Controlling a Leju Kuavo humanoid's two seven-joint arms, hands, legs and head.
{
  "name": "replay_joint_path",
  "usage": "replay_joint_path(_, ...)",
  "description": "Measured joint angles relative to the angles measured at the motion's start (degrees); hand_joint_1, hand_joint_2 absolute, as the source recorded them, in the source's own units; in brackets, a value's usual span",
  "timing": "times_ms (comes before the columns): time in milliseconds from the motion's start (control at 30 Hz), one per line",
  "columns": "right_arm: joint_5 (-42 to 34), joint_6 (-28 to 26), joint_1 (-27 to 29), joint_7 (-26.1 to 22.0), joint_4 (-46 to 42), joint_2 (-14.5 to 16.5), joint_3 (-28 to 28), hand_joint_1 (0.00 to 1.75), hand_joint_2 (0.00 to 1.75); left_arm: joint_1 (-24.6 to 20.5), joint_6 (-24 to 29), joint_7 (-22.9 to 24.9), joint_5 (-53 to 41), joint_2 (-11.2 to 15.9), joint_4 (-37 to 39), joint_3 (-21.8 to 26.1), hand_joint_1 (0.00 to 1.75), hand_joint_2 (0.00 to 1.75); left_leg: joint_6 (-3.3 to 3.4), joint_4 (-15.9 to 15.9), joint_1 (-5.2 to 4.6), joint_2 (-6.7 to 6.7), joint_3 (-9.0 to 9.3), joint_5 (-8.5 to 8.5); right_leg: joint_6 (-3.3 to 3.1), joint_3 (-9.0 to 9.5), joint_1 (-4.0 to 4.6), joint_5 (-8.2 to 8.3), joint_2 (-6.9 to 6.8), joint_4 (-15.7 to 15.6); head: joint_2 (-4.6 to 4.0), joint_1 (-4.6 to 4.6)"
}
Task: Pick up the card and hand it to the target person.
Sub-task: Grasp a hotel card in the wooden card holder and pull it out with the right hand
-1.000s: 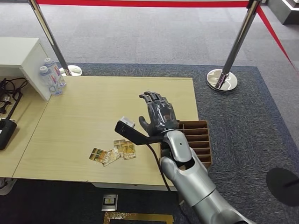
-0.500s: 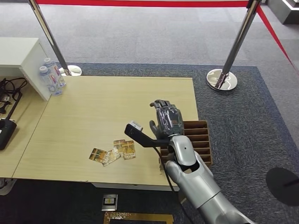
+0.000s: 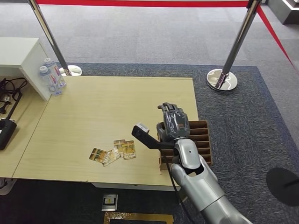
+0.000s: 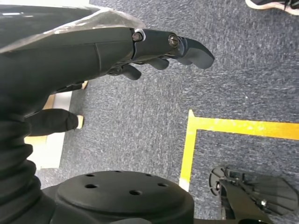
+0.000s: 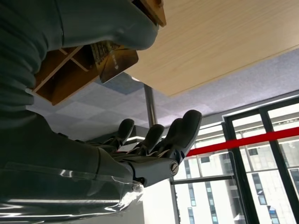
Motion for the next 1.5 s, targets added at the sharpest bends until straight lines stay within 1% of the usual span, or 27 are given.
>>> replay_joint_path(433,0.28,-0.01,0.05,0.09,0.0,0.0,-0.15,0.59,1.75,0.0,-0.01,0.0,-0.08,0.0,0.0,0.0,0.0,1.75,0.0,0.0,0.0,0.0,0.0,0.0,0.0,0.0,0.0,0.0,0.0,0.0,0.0,-0.01)
replay_joint_path(633,2.21,0.03,0.23,0.82,0.01,0.0,-1.04,0.53,1.75,-0.01,-0.03,0.0,-0.55,0.06,0.0,-0.02,0.0,1.75,0.0,0.0,0.0,0.0,0.0,0.0,0.0,0.0,0.0,0.0,0.0,0.0,0.0,0.0)
replay_joint_path(800,3.4,0.19,0.18,1.26,0.23,0.01,-1.81,0.54,1.75,-0.02,-0.11,0.01,-0.98,0.1,0.0,-0.02,0.0,1.75,0.0,0.0,0.0,0.0,0.0,0.0,0.0,0.0,0.0,0.0,0.0,0.0,0.0,-0.01)
replay_joint_path(967,3.81,0.38,-0.72,1.24,1.3,0.21,-2.22,0.5,1.75,-0.06,-0.11,0.25,-0.95,0.11,0.0,-0.02,0.0,1.75,0.0,0.0,0.0,0.0,-0.01,0.0,0.0,0.0,0.0,0.0,0.0,0.0,0.0,-0.02)
replay_joint_path(1100,3.81,0.34,-1.6,1.16,2.62,0.58,-2.44,0.53,1.75,0.09,-0.12,0.26,-0.85,0.14,0.0,-0.02,0.0,0.0,0.0,0.0,0.0,0.0,-0.02,0.0,0.0,0.0,0.0,0.0,0.0,0.0,0.0,0.0)
replay_joint_path(1233,3.85,0.36,-2.25,1.29,3.54,1.02,-2.71,0.58,1.75,0.74,-0.17,0.26,-1.04,0.17,0.02,-0.02,0.0,0.0,0.0,0.0,0.0,0.01,-0.03,0.0,0.0,-0.03,0.0,0.0,0.0,0.0,0.0,0.0)
replay_joint_path(1500,4.56,0.37,-2.47,2.2,4.73,1.66,-3.07,0.61,1.75,1.13,-0.21,0.24,-1.36,0.22,0.02,-0.02,0.0,0.0,0.0,0.0,0.0,0.01,-0.05,0.0,0.0,-0.04,0.0,0.0,0.0,0.0,0.0,-0.01)
